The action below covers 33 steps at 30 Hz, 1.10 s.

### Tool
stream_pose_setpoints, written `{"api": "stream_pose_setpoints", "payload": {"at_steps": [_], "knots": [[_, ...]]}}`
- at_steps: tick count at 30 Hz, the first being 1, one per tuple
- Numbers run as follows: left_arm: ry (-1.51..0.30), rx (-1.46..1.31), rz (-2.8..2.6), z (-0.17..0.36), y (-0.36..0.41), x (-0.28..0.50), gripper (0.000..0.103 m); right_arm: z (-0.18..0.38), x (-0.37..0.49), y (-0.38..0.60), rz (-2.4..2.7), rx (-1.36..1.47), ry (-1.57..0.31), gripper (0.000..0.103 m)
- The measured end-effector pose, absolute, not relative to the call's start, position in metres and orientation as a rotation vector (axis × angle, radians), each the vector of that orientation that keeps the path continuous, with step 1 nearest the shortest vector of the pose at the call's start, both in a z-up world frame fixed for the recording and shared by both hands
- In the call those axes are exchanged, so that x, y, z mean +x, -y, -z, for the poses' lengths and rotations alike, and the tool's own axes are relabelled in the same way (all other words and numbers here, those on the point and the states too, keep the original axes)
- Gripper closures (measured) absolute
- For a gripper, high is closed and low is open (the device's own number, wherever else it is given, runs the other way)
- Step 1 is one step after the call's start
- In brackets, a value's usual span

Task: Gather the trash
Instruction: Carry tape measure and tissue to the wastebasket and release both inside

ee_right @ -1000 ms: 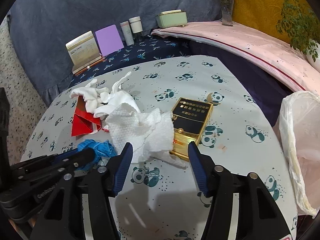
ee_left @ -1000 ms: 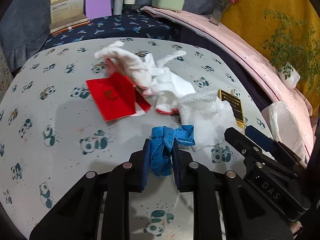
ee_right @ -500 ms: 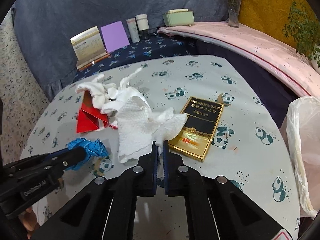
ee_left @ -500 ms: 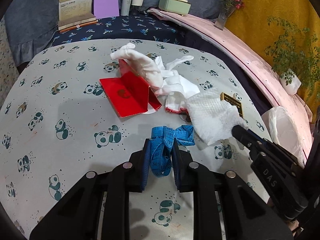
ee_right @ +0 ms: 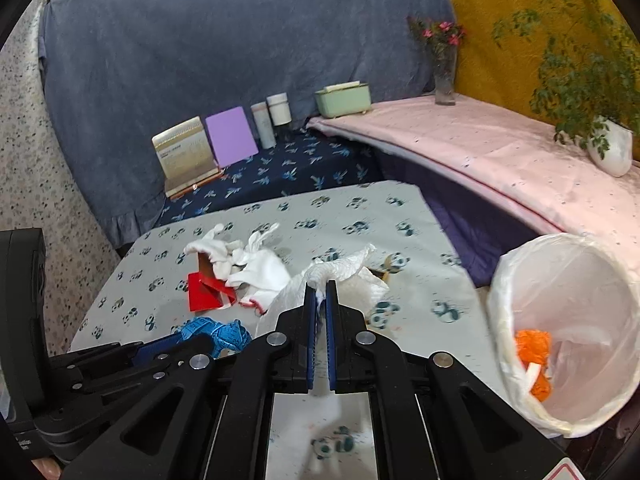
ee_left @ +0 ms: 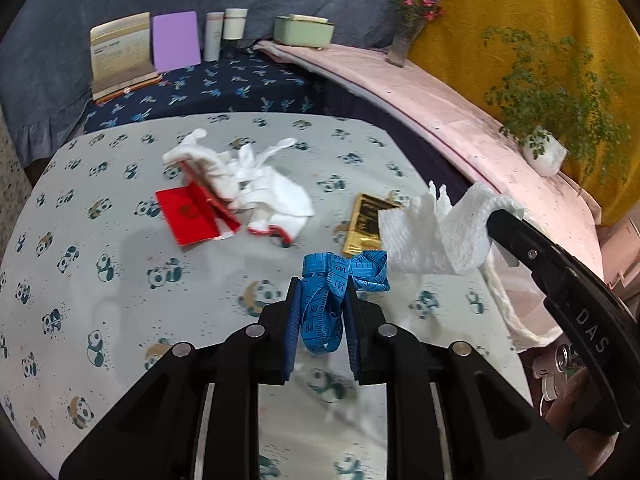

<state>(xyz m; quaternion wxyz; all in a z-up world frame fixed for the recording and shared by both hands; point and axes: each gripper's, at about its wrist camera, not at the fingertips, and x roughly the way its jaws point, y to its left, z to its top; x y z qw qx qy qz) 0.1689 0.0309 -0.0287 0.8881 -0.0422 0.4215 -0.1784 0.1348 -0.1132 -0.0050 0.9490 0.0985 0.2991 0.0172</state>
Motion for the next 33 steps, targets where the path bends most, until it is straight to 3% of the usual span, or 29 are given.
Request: {"api": "stream_pose_setpoints", "payload": {"at_steps": [15,33], "knots": [[-0.849,0.025,0.492,0.006,0.069,0.133,0.084,-0.014,0.078,0.204,0.112,0.273,-0.538,0.099],[-0.871,0.149,0.619,0.019,0.185,0.127,0.084,0.010,0.041,0.303,0.274,0.356,-0.547,0.099]]}}
